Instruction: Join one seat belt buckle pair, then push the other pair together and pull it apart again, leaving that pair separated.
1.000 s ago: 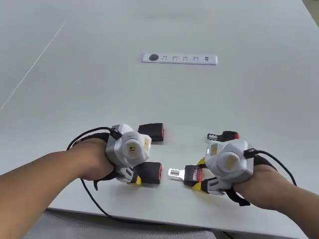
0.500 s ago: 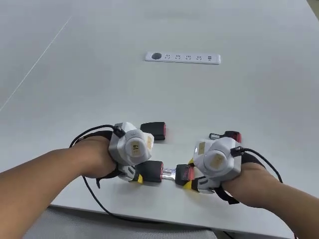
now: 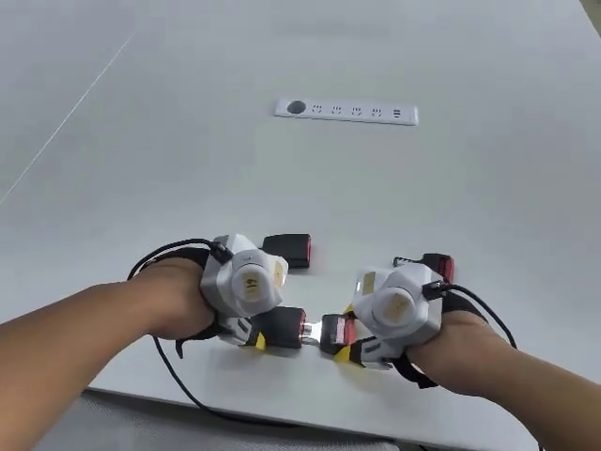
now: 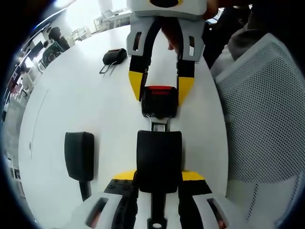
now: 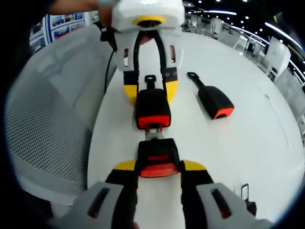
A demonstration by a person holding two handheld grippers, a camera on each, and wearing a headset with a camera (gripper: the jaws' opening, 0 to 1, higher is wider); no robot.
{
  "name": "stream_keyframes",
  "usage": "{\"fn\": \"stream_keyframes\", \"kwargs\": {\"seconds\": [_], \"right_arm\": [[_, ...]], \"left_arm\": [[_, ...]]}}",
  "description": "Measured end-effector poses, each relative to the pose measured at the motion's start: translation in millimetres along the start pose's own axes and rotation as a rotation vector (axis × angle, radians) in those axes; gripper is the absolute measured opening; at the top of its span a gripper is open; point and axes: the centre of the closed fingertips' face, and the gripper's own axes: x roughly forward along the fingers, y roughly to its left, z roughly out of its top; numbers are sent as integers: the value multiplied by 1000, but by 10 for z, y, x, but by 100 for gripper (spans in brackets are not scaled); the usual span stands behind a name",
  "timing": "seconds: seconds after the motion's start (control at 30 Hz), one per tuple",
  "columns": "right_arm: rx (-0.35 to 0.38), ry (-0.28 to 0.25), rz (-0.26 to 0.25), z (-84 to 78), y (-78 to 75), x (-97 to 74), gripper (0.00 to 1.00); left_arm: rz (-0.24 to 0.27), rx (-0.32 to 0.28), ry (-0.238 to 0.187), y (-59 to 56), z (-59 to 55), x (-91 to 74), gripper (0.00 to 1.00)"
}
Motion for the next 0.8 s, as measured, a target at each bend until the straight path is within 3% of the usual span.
{"fn": "stream_keyframes", "kwargs": {"seconds": [0.4, 0.8], "right_arm": [[23, 29, -37, 70, 4, 46, 33], [66, 17, -50, 152, 33, 108, 33]], "left_arm": [[3, -7, -5, -2, 13, 5, 33], [-1, 15, 14, -2, 20, 2, 33]]}}
